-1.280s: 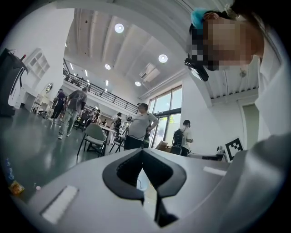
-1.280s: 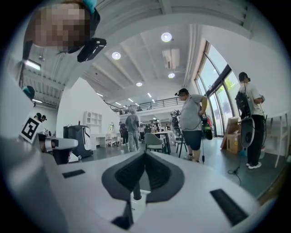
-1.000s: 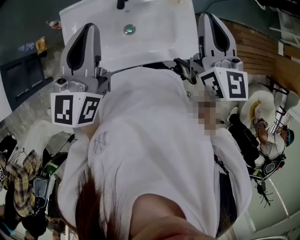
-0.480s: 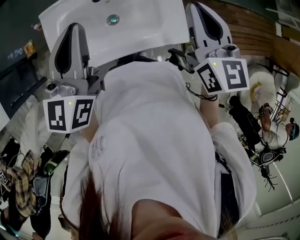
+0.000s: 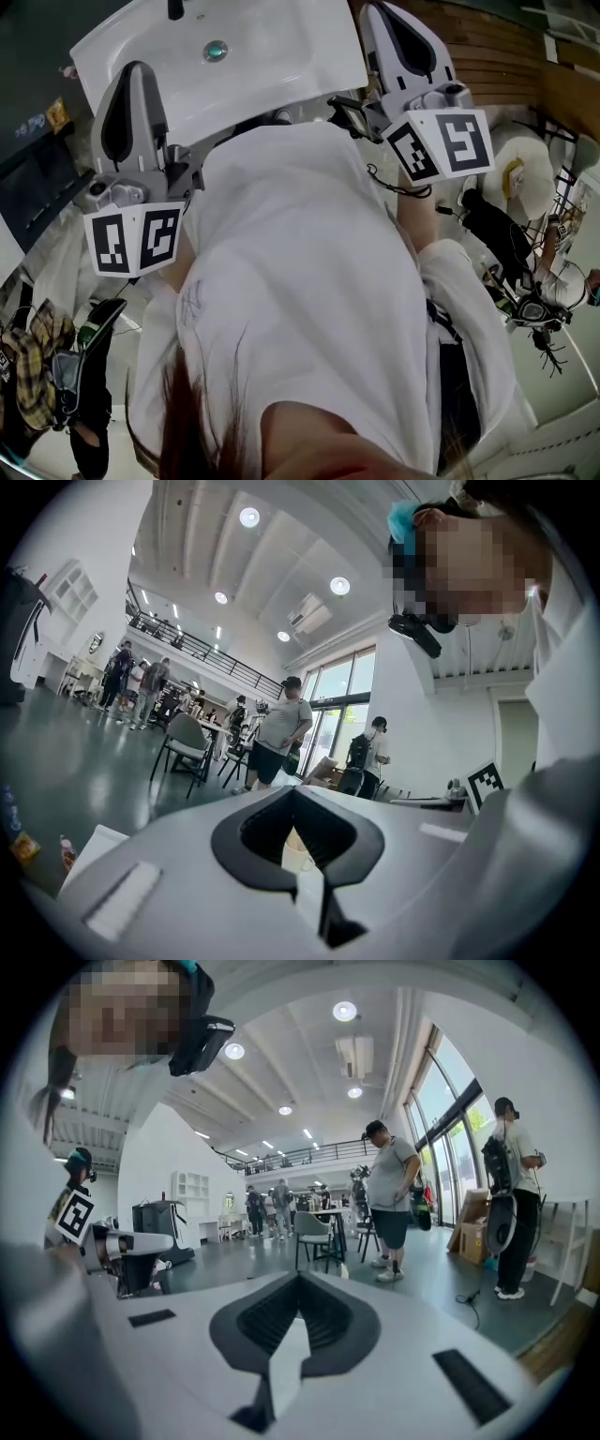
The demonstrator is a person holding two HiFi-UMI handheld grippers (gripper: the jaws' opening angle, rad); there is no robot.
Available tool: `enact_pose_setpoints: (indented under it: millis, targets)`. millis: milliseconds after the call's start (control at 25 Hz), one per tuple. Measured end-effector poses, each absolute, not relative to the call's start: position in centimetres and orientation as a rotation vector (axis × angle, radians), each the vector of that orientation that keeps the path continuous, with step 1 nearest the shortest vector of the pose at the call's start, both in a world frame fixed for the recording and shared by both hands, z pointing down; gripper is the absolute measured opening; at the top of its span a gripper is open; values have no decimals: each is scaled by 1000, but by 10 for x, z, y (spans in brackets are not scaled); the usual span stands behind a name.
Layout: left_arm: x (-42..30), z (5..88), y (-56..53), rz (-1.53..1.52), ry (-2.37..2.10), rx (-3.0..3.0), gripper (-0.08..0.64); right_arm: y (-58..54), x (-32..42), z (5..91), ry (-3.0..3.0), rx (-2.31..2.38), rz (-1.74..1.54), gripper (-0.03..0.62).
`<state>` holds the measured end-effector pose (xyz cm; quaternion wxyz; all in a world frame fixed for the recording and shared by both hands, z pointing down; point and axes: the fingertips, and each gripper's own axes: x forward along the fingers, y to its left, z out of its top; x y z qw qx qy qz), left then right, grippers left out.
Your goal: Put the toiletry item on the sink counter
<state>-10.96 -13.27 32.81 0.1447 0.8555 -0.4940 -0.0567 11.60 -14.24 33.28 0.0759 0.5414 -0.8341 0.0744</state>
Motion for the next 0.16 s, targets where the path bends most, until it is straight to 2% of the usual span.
enact_pose_setpoints:
  millis: [160]
  targets:
    - [-96, 325, -150, -156, -1426, 2463, -15, -159, 129, 329, -2509, 1626, 225, 9]
